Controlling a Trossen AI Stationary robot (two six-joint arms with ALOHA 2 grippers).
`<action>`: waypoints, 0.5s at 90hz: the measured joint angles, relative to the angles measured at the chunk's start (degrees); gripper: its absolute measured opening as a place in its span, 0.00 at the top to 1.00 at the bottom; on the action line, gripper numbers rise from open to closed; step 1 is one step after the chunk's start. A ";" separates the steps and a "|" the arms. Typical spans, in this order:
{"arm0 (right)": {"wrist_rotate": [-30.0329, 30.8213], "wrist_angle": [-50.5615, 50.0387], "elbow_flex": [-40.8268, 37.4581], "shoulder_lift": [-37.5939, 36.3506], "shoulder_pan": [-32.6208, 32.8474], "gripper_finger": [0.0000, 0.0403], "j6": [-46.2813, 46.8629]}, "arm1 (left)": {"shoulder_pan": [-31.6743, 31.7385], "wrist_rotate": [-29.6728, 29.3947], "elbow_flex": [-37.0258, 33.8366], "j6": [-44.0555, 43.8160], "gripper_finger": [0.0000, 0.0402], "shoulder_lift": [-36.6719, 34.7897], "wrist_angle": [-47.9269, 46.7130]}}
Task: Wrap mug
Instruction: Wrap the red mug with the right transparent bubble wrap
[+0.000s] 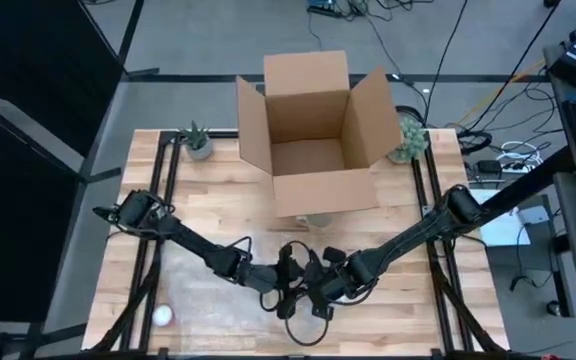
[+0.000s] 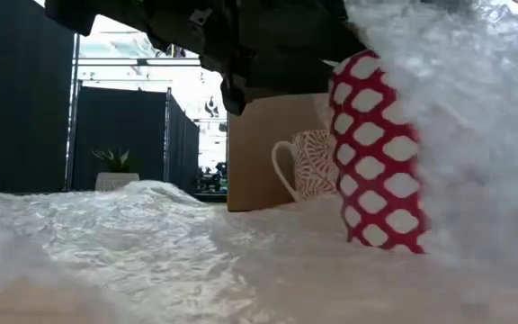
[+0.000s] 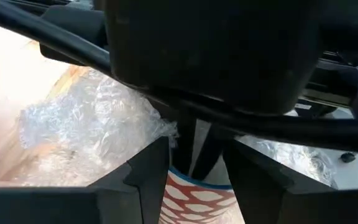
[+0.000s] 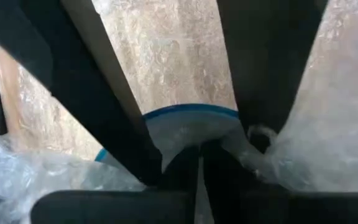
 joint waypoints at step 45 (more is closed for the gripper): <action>-3.44 1.06 -0.42 -3.91 0.15 0.88 4.50 | 0.00 0.02 0.00 -0.07 0.63 0.02 0.01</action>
